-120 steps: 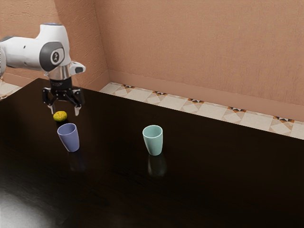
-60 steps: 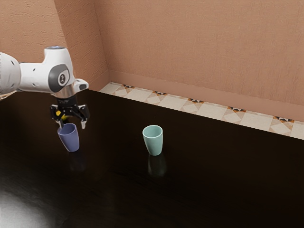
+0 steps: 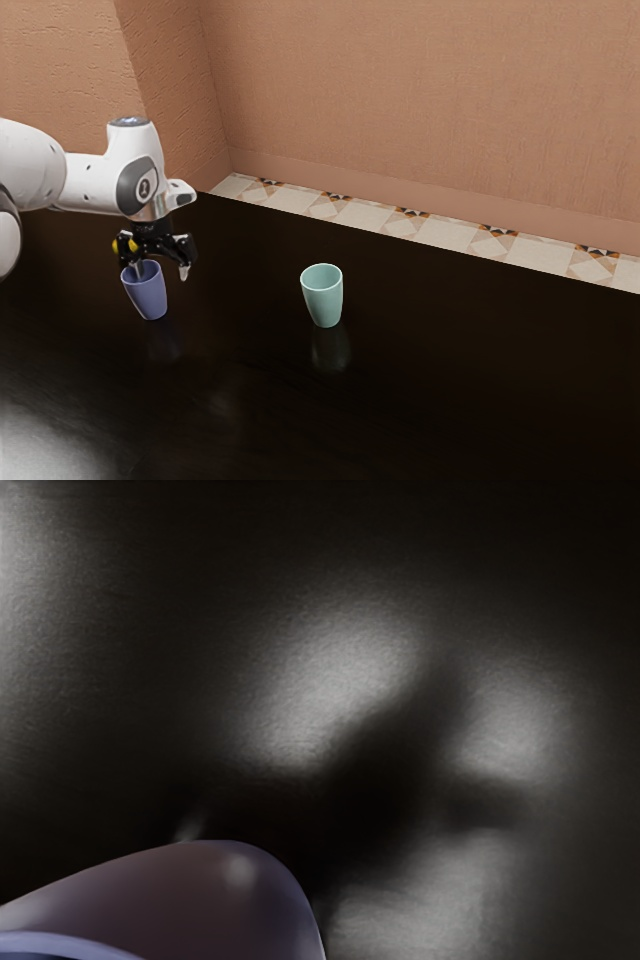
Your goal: Place the left cup onto the right cup
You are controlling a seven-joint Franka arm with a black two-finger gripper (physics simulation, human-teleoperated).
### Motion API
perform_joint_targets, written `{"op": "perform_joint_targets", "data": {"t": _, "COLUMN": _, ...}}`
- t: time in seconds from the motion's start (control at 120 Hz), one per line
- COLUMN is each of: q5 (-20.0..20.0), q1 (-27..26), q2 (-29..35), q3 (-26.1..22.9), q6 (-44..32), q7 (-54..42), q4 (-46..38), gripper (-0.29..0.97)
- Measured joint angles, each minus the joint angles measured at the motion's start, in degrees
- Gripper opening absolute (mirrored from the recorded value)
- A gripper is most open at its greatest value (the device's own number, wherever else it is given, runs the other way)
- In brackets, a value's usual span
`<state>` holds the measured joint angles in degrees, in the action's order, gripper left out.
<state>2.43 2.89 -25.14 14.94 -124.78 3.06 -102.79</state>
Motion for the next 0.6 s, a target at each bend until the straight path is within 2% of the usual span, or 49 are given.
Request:
{"op": "perform_joint_targets", "data": {"t": 0.058, "q5": 0.00, "q1": -0.04, "q2": -0.03, "q3": 0.00, "q6": -0.74, "q7": -0.32, "q4": 0.00, "gripper": 0.60}}
{"op": "perform_joint_targets", "data": {"t": 0.217, "q5": 0.52, "q1": -0.02, "q2": -0.04, "q3": 0.04, "q6": -1.97, "q7": -1.14, "q4": -0.29, "gripper": 0.23}}
{"op": "perform_joint_targets", "data": {"t": 0.317, "q5": 0.69, "q1": 0.05, "q2": -0.04, "q3": 0.08, "q6": -2.38, "q7": -1.53, "q4": -0.50, "gripper": 0.08}}
{"op": "perform_joint_targets", "data": {"t": 0.433, "q5": 0.73, "q1": 0.09, "q2": 0.03, "q3": 0.09, "q6": -2.43, "q7": -1.83, "q4": -0.58, "gripper": -0.02}}
{"op": "perform_joint_targets", "data": {"t": 0.6, "q5": 0.58, "q1": 0.09, "q2": 2.54, "q3": 0.09, "q6": -1.26, "q7": -2.04, "q4": -0.70, "gripper": -0.07}}
